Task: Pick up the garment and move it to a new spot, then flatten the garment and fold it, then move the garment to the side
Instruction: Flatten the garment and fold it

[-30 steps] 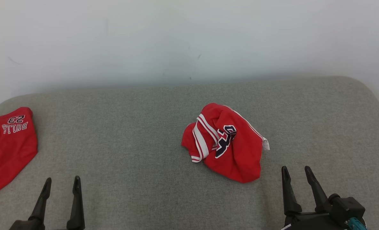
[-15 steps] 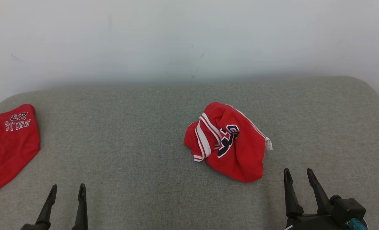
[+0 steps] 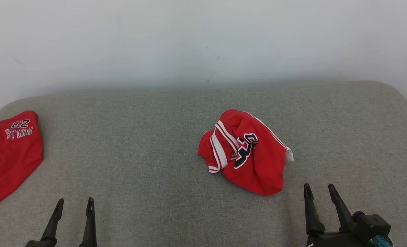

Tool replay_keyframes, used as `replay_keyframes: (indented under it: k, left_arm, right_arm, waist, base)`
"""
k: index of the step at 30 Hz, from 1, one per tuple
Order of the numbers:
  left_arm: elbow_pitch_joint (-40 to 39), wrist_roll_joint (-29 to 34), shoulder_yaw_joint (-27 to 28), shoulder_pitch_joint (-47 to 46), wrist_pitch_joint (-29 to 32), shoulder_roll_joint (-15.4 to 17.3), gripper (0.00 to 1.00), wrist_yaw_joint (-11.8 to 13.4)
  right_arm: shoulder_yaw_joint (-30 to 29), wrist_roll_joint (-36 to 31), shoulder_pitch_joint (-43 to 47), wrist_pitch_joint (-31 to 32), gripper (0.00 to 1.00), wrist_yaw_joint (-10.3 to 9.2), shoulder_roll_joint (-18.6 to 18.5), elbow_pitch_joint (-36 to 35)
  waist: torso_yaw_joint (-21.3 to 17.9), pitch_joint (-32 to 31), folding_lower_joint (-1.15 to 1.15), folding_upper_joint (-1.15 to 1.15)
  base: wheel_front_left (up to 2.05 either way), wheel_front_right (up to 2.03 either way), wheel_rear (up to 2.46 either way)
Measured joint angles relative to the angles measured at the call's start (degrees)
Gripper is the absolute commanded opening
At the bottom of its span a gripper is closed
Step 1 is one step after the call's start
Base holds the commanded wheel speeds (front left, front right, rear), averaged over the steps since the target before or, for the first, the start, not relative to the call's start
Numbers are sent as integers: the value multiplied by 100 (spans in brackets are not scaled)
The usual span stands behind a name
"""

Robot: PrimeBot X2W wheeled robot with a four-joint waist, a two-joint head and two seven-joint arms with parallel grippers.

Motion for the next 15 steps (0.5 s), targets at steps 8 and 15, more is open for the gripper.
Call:
replay_keyframes:
  k: [8, 15]
  left_arm:
    - [45, 100, 131, -7, 0, -94, 100, -92]
    - [54, 196, 227, -2, 0, -167, 100, -153]
  right_arm:
    - [1, 8, -7, -15, 100, 0, 0, 48]
    - [14, 8, -7, -16, 100, 0, 0, 55]
  waist:
    - [10, -12, 0, 0]
    - [-9, -26, 0, 0]
  base:
    - [0, 0, 0]
    - [0, 0, 0]
